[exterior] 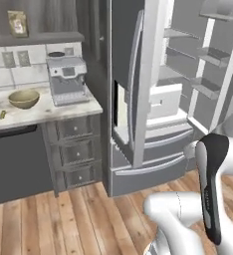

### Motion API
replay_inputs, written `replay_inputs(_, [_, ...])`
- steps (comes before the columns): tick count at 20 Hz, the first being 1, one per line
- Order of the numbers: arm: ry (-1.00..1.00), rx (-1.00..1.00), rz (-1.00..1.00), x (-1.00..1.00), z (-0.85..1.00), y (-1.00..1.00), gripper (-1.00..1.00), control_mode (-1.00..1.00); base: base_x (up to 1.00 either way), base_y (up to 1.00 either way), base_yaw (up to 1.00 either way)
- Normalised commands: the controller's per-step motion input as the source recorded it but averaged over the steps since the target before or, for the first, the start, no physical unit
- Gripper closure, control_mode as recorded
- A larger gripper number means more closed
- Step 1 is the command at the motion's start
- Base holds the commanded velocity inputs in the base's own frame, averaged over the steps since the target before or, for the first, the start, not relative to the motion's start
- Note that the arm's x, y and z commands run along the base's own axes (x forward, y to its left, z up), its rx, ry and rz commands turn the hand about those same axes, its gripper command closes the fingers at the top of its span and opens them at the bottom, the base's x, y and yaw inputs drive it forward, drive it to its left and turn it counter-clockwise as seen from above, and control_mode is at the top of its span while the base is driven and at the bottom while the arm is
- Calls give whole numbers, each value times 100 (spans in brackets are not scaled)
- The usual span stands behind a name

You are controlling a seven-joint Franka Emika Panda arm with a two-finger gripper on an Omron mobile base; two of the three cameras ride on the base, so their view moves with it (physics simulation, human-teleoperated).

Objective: Pick the egg and butter from the fridge and place them by the bowl for mixing.

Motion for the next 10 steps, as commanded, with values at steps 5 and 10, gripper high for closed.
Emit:
replay_inputs(5, [0,0,0,0,0,0,-100,100,71,-94,10])
replay_inputs(10, [0,0,0,0,0,0,-100,100,91,-68,2])
